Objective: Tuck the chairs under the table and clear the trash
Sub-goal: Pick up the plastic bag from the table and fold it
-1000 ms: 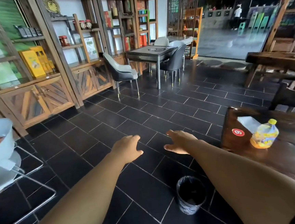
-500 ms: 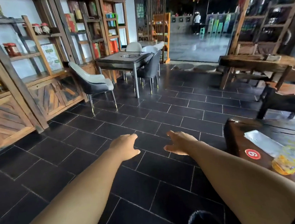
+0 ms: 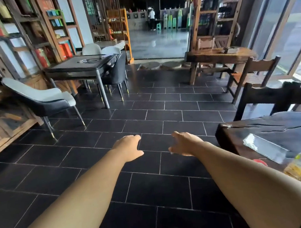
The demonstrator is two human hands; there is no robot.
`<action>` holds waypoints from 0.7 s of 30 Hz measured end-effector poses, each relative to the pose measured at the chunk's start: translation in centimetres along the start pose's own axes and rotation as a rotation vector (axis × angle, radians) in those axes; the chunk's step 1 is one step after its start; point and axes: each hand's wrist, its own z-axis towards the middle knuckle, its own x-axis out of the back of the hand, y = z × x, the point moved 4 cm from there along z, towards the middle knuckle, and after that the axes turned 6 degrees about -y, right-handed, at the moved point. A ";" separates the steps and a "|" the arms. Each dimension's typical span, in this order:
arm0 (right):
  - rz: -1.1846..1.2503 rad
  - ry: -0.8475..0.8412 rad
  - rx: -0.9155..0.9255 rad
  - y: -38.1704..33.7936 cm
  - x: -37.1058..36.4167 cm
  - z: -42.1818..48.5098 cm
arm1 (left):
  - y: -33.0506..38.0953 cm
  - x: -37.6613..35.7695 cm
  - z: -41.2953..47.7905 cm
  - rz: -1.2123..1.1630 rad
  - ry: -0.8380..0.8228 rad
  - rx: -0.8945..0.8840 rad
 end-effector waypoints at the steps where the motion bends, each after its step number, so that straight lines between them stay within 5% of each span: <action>1: 0.006 0.003 -0.019 0.9 0.5 1.7 | 0.1 0.2 2.2 0.002 -0.009 -0.012; 11: 0.073 0.018 -0.100 10.8 6.7 18.8 | 3.4 3.5 24.7 0.044 -0.072 -0.089; 21: 0.164 0.023 -0.271 22.2 10.3 26.7 | 11.0 4.3 41.2 0.079 -0.135 -0.267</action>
